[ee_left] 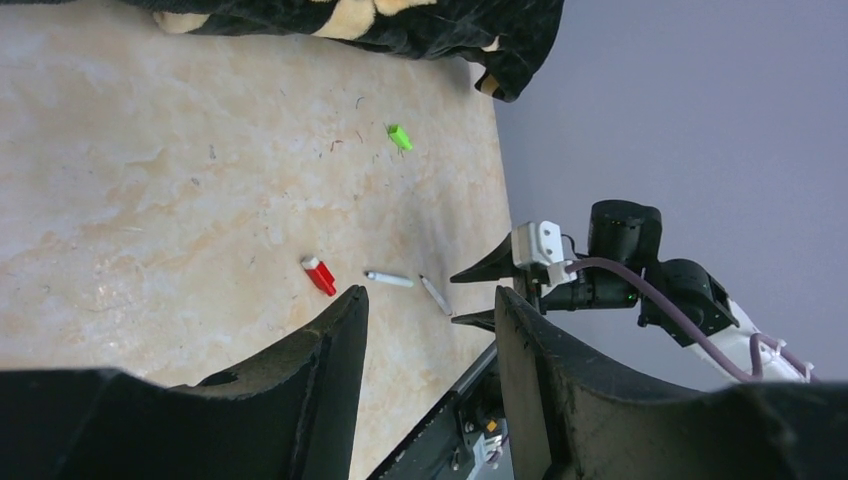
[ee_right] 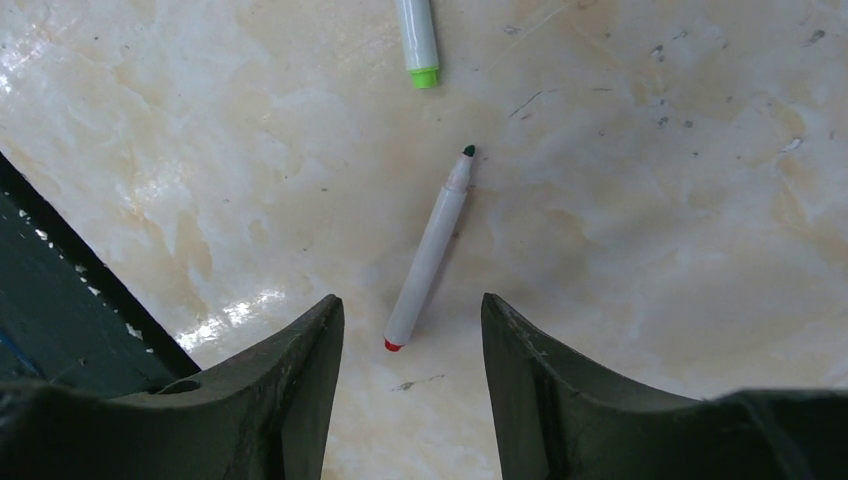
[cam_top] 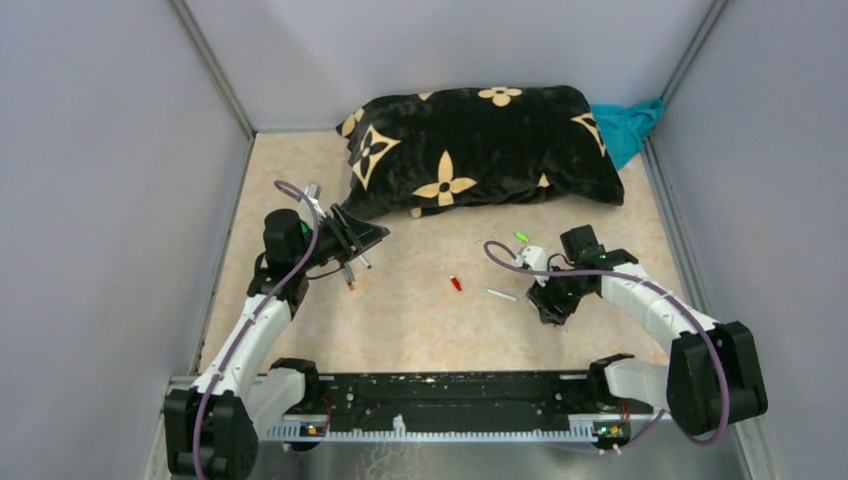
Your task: Insert the pens into the pen caps
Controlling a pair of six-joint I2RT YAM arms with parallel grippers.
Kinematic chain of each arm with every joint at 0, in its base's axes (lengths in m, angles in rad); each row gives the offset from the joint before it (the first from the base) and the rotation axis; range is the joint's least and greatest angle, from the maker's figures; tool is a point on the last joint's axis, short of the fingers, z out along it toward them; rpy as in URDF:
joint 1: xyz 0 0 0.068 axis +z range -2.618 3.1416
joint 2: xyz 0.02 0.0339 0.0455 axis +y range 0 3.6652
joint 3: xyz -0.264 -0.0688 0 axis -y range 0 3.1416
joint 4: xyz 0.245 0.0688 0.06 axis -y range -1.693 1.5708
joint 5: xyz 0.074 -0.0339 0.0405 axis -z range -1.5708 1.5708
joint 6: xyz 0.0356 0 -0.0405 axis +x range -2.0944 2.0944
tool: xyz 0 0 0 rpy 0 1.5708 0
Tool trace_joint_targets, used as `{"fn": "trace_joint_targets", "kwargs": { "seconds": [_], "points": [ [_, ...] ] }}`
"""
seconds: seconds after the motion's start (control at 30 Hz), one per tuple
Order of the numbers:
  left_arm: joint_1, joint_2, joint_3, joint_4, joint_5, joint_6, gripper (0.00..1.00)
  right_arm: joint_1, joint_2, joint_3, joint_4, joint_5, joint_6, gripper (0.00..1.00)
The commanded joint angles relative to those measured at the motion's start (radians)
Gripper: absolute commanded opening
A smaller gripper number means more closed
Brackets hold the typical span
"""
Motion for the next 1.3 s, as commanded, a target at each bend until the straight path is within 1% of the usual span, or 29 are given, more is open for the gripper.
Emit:
{"fn": "trace_joint_targets", "kwargs": {
  "seconds": [0.0,0.1,0.2,0.4,0.5,0.6,0.7,0.73,0.77,0.87,0.97,1.13,1.27],
  "points": [
    [-0.023,-0.030,-0.026,0.064,-0.028,-0.048,0.55,0.046,0.036,-0.007,0.044,0.053,0.017,0.51],
    [-0.034,-0.046,-0.039,0.068,-0.042,-0.062,0.55,0.077,0.063,-0.014,0.073,0.096,0.041,0.46],
    [-0.043,-0.056,-0.055,0.093,-0.044,-0.092,0.55,0.105,0.087,-0.020,0.106,0.159,0.073,0.37],
    [-0.060,-0.062,-0.043,0.104,-0.062,-0.111,0.55,0.119,0.119,-0.036,0.146,0.235,0.104,0.24],
    [-0.071,-0.052,-0.040,0.118,-0.068,-0.119,0.56,0.121,0.154,-0.041,0.164,0.272,0.114,0.24],
    [-0.089,-0.044,-0.038,0.133,-0.078,-0.121,0.59,0.121,0.189,-0.042,0.181,0.304,0.123,0.15],
    [-0.108,-0.032,-0.036,0.147,-0.085,-0.121,0.62,0.122,0.201,-0.036,0.188,0.301,0.125,0.04],
    [-0.116,-0.026,-0.036,0.157,-0.084,-0.121,0.62,0.122,0.202,-0.033,0.189,0.296,0.124,0.01],
    [-0.124,-0.020,-0.037,0.168,-0.083,-0.123,0.63,0.121,0.202,-0.029,0.188,0.291,0.125,0.00],
    [-0.154,-0.003,-0.043,0.233,-0.077,-0.127,0.68,0.116,0.192,-0.012,0.173,0.251,0.124,0.00],
    [-0.196,0.006,-0.058,0.346,-0.075,-0.121,0.71,0.081,0.146,0.014,0.146,0.184,0.114,0.00],
    [-0.255,0.000,-0.053,0.510,-0.096,-0.055,0.83,0.027,0.041,0.101,0.048,0.040,0.056,0.00],
    [-0.265,0.015,-0.054,0.567,-0.097,-0.053,0.96,0.007,-0.003,0.232,-0.062,-0.090,-0.025,0.00]
  ]
}}
